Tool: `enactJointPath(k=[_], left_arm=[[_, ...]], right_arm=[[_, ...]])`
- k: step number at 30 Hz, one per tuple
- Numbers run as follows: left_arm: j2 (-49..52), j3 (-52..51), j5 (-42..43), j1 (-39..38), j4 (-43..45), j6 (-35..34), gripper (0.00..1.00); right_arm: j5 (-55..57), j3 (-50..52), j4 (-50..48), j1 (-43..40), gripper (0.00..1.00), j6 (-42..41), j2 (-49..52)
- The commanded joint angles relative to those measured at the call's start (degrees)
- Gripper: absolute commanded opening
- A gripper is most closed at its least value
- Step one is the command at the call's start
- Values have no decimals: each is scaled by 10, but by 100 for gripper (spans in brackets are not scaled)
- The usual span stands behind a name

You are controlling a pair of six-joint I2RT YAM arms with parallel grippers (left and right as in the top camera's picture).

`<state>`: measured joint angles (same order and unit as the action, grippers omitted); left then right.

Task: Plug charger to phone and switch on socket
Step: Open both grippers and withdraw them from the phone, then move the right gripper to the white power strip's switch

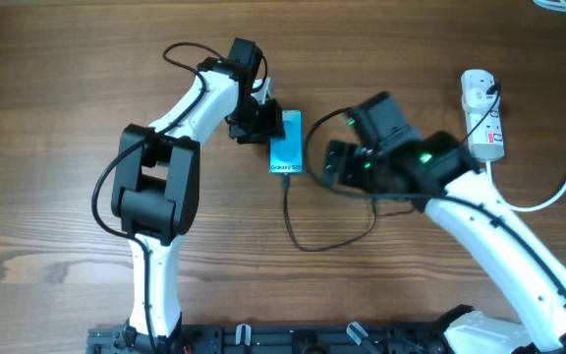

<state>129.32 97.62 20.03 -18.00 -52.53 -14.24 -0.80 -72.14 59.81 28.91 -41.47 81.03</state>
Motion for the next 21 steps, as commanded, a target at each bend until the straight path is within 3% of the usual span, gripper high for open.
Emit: enactJointPath(k=[1,3,5,7,9,10,16,21], left_arm=[[3,-9,-77,14,-24,1,66],[-30,6,-77,26,-47,1,100],[-93,11,-93,36,-50,-3,100],[-185,11,-176,38,-42,-47,100],[-244,11,-198,38,-34,-46,100],[-259,11,-197,38,-36,-47,100],[-269,11,-197,38,-39,-47,100],[-269,11,-197,38,-39,-47,100]], right_arm=[[9,0,16,-87,100,67,2],[4,0,19,-156,100,96,7],[-33,-9,20,-243,100,140,24],[-57,-93,67,-344,100,192,81],[-42,-199,103,-422,100,204,152],[-25,-215,75,-450,100,203,173],[52,-215,-38,-542,100,154,249],[56,-211,-97,-552,100,160,306]])
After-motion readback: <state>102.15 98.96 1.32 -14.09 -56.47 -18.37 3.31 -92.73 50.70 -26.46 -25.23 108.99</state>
